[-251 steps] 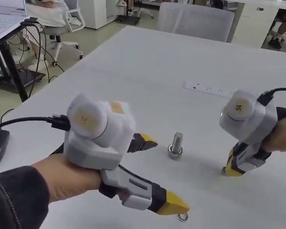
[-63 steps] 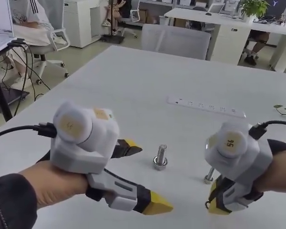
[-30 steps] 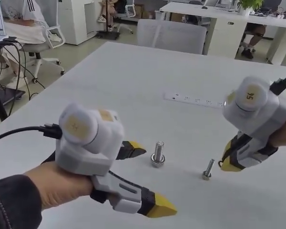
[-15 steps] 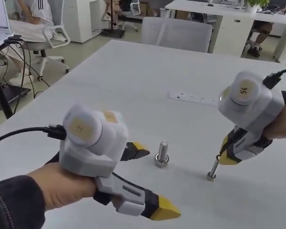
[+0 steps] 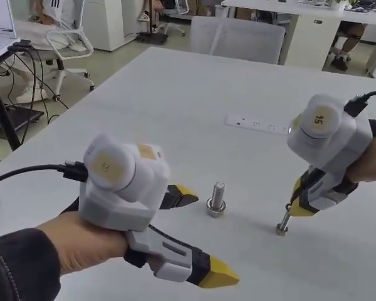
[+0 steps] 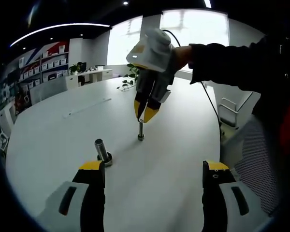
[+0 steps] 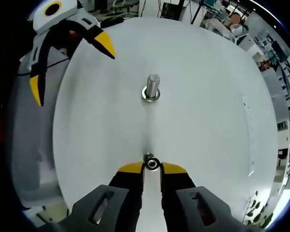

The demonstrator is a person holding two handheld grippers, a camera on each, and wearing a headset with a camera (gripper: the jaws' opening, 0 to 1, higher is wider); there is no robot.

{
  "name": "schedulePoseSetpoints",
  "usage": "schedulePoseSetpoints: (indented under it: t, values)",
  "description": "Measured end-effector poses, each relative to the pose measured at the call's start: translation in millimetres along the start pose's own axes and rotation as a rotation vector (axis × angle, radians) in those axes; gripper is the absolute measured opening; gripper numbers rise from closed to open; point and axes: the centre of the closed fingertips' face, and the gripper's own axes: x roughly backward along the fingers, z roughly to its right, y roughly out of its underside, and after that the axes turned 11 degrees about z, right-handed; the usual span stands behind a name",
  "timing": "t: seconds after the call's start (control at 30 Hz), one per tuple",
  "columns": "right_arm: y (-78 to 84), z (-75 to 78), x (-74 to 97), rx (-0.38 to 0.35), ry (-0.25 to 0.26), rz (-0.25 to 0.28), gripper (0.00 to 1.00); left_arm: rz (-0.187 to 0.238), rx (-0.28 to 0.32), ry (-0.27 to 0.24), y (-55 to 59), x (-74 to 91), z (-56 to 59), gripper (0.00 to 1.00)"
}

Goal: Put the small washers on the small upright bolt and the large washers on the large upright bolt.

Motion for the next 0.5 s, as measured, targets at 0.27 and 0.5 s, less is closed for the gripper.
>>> schedulePoseSetpoints:
  t: [0.27, 0.5]
  values:
    - [1.4, 0.0, -3.7, -0.005, -0.008, 0.000, 0.13, -0.001, 0.002, -0.002, 0.3, -1.0, -0.8, 0.83]
    - [6.7, 2.4, -13.6, -0.009, -0.016, -0.004, 0.13, -0.002, 0.005, -0.005, 0.7, -1.6, -1.7, 0.83]
